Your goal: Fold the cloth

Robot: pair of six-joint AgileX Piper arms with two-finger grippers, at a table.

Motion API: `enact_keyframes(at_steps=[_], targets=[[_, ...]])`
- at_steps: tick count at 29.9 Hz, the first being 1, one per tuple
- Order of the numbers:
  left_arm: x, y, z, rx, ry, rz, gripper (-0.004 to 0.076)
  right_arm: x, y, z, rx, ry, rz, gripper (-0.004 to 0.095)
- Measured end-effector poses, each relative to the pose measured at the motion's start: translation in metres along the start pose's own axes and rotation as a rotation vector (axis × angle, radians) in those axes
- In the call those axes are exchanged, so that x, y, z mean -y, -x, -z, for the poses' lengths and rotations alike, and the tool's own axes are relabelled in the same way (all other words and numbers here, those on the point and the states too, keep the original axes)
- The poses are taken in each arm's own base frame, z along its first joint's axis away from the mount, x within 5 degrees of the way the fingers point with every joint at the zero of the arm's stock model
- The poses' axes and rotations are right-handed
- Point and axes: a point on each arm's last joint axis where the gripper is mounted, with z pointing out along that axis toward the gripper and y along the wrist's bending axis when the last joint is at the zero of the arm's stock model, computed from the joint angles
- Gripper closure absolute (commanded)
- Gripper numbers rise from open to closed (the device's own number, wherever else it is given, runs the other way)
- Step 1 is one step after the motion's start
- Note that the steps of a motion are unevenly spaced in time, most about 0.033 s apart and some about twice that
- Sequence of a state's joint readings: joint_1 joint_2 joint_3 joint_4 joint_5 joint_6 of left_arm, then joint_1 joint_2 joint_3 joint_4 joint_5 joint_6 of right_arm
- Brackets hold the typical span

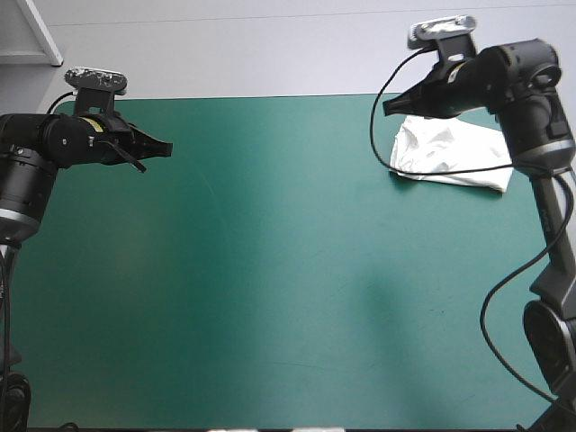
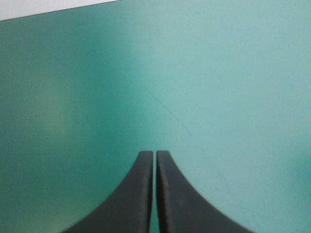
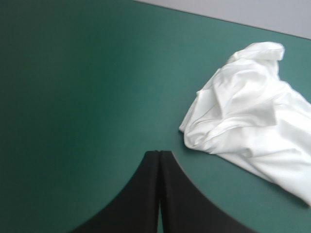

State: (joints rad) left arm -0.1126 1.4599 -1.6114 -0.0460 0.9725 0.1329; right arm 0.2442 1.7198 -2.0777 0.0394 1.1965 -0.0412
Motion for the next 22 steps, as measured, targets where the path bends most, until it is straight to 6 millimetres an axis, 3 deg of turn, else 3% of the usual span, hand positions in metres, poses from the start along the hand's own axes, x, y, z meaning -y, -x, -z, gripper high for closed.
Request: enact_keyframes(at_steps=[5, 9, 15, 22], targets=[[0.001, -0.003, -0.002, -0.014, -0.009, -0.029, 0.0704, -0.036, -0.038, -0.006, -0.032, 0.035, 0.058, 0.0921], [0.006, -0.017, -0.012, -0.042, -0.052, -0.031, 0.0704, -0.046, -0.082, 0.004, 0.006, 0.068, 0.06, 0.0921], [0.014, -0.062, -0.03, -0.06, -0.1, -0.043, 0.0705, -0.042, -0.16, 0.007, 0.042, 0.076, 0.052, 0.0921], [0.022, -0.129, -0.043, -0.132, -0.127, -0.082, 0.0705, -0.035, -0.244, 0.006, 0.084, 0.08, 0.095, 0.0921]])
